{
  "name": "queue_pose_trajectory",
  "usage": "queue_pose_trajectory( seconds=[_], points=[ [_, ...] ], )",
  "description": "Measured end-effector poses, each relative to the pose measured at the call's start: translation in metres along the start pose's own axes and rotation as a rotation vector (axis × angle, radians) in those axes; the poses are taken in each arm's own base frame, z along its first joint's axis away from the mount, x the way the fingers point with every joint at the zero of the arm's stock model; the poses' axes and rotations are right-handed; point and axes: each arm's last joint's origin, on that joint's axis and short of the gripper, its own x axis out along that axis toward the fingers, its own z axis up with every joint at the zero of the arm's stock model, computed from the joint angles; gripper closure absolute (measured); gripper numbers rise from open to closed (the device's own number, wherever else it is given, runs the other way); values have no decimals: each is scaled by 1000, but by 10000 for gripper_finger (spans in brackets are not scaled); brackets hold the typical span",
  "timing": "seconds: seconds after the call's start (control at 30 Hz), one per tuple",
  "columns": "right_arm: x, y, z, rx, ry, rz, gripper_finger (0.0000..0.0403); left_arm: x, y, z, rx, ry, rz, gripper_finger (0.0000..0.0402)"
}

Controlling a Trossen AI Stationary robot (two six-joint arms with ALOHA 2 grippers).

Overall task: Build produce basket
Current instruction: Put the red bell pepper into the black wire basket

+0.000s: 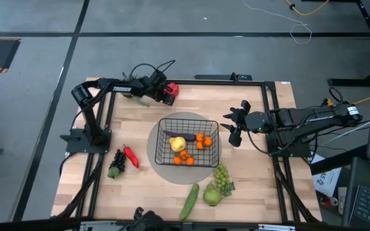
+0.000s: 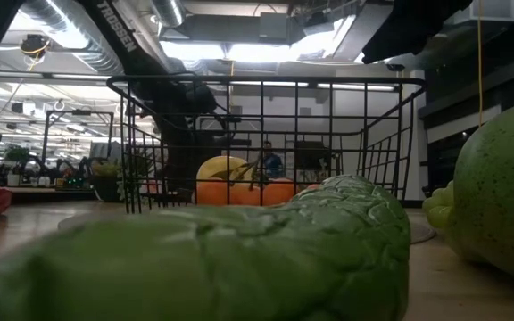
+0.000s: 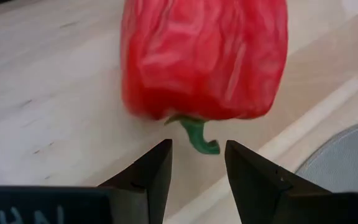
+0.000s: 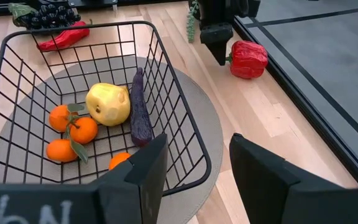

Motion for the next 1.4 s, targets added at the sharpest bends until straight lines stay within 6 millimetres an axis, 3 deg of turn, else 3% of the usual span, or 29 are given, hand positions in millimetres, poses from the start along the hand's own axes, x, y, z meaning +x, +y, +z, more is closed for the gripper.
queue_pose_trajectory(
  seconds=[1.4],
  points=[
    [0,0,-2,-4,14,-3,228,12,-5,2,59,-118,70,258]
  ],
)
